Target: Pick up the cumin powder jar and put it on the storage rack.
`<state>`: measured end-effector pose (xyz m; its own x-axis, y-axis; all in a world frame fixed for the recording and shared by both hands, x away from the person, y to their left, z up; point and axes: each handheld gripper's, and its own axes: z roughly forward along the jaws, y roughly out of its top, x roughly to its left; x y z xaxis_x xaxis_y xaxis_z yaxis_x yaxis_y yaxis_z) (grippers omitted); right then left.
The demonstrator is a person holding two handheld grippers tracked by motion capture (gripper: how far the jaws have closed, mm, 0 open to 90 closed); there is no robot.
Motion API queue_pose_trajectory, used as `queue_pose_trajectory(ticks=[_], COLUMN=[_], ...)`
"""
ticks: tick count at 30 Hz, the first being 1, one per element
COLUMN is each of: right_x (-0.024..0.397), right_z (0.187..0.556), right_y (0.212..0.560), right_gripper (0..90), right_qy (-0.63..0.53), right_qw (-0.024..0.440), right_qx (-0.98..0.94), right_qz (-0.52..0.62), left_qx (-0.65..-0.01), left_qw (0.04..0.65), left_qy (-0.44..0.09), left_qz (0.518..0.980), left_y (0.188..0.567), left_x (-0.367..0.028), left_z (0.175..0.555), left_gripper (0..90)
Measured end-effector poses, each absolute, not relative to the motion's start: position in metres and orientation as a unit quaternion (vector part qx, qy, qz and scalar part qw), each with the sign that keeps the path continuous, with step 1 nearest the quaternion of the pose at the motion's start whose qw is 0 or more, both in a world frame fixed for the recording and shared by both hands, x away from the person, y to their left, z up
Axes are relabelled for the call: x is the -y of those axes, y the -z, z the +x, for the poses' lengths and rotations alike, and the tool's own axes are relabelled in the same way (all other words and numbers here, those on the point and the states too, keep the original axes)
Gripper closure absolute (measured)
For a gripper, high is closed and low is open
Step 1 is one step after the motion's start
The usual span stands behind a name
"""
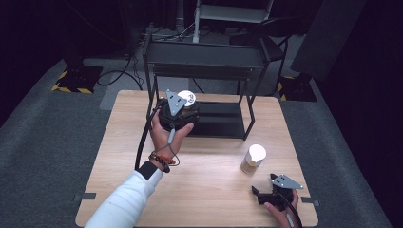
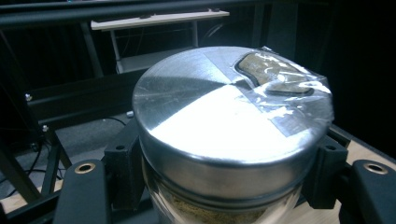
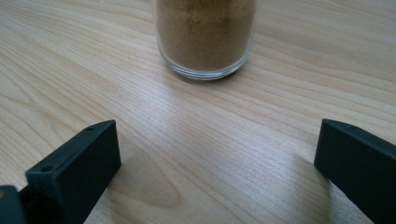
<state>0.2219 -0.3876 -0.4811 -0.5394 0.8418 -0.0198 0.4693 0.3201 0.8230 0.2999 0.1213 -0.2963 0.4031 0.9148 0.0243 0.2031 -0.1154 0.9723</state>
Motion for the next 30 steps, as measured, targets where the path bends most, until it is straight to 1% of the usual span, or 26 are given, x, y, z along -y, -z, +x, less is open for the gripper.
queue_pose_trajectory(ticks=[13, 22, 30], right_x=[0.388, 0.388, 0.389], right_z=[0.223, 0.223, 0.223], right_y=[0.481, 0.481, 0.481], right_gripper=[0.0, 0.0, 0.0], right_qy=[-0.405, -0.405, -0.405], right_qw=[0.227, 0.227, 0.226], right_qx=[-0.78, -0.78, -0.78], right_qz=[0.421, 0.42, 0.42], left_qx=[-0.421, -0.421, -0.421], left_qw=[0.528, 0.53, 0.533], left_qy=[-0.349, -0.355, -0.365], left_qz=[0.65, 0.645, 0.637], left_y=[0.262, 0.229, 0.215], left_x=[-0.121, -0.119, -0.114], left_z=[0.326, 0.343, 0.355], left_gripper=[30.6, 30.6, 30.5])
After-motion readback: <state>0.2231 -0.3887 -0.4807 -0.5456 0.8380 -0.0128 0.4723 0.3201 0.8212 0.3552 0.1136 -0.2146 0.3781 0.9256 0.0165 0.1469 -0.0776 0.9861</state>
